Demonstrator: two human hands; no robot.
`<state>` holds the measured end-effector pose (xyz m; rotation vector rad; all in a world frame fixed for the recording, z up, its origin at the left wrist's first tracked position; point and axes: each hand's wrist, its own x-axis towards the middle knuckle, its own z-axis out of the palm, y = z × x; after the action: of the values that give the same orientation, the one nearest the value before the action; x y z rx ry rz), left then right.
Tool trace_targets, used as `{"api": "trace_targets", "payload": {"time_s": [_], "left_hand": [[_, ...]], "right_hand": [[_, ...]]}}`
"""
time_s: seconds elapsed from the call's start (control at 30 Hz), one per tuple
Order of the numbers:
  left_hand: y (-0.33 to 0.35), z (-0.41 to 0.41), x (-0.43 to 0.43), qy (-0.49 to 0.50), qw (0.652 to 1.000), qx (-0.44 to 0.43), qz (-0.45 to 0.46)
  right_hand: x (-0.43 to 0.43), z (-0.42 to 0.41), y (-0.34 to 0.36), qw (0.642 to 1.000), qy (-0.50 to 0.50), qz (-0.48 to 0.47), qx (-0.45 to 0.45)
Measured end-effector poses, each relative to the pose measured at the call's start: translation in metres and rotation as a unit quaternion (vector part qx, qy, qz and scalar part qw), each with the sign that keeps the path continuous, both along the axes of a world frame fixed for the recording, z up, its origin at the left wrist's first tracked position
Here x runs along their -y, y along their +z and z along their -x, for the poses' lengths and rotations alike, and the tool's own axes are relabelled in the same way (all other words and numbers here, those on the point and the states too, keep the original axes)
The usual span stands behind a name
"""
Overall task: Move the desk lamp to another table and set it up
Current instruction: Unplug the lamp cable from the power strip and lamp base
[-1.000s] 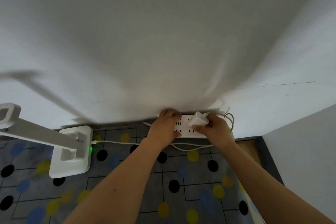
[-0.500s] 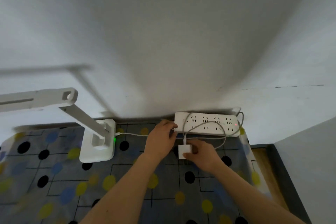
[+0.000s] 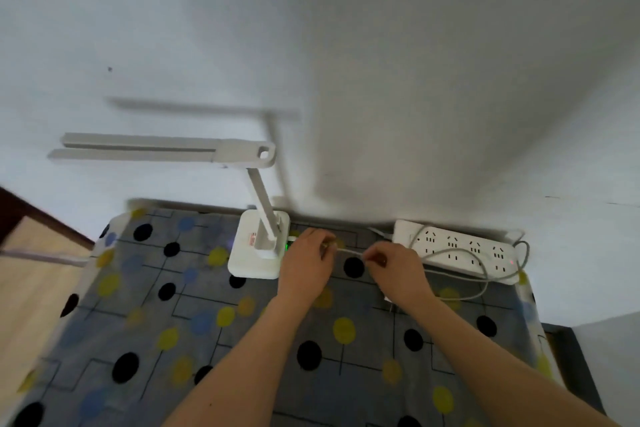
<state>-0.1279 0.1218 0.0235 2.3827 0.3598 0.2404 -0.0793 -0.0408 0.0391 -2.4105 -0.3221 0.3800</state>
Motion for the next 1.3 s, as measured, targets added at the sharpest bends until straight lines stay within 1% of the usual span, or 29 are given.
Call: {"api": "trace_targets", "payload": {"time_s": [0.13, 0.2, 0.27, 0.33, 0.4, 0.53, 0.67, 0.87, 1.03, 1.17, 1.3], "left_hand": [[0.008, 0.02, -0.029, 0.099, 0.994, 0.035, -0.001], [0.009, 0.029, -0.043, 0.169, 0.984, 0.05, -0.001], [0.007, 0.035, -0.056, 0.237, 0.97, 0.058, 0.021], [0.003, 0.036, -0.069, 0.267, 0.962, 0.046, 0.038], [-0.002, 0.031, -0.082, 0.248, 0.966, 0.021, 0.061], [-0.011, 0.018, -0.098, 0.17, 0.977, -0.048, 0.122], [-0.022, 0.004, -0.105, 0.142, 0.978, -0.058, 0.143], [-0.036, -0.011, -0.107, 0.093, 0.984, -0.066, 0.135], [-0.041, -0.017, -0.109, 0.087, 0.987, -0.068, 0.115], [-0.038, -0.015, -0.11, 0.1, 0.987, -0.061, 0.113], [-0.033, -0.015, -0.114, 0.067, 0.993, -0.05, 0.083]], "right_hand": [[-0.044, 0.001, 0.005, 0.999, 0.051, -0.014, 0.0], [-0.061, 0.001, 0.006, 0.998, 0.065, -0.016, -0.004], [-0.076, 0.0, 0.005, 0.997, 0.069, -0.017, -0.011], [-0.088, -0.002, 0.003, 0.997, 0.071, -0.01, -0.014], [-0.101, -0.004, 0.0, 0.997, 0.08, 0.001, -0.011], [-0.119, -0.011, -0.008, 0.996, 0.085, 0.035, -0.012], [-0.133, -0.017, -0.02, 0.993, 0.095, 0.069, -0.019], [-0.146, -0.026, -0.038, 0.986, 0.109, 0.124, -0.039], [-0.156, -0.029, -0.048, 0.981, 0.116, 0.157, -0.006], [-0.159, -0.03, -0.054, 0.974, 0.125, 0.188, 0.024], [-0.16, -0.034, -0.057, 0.968, 0.154, 0.19, 0.057]]}}
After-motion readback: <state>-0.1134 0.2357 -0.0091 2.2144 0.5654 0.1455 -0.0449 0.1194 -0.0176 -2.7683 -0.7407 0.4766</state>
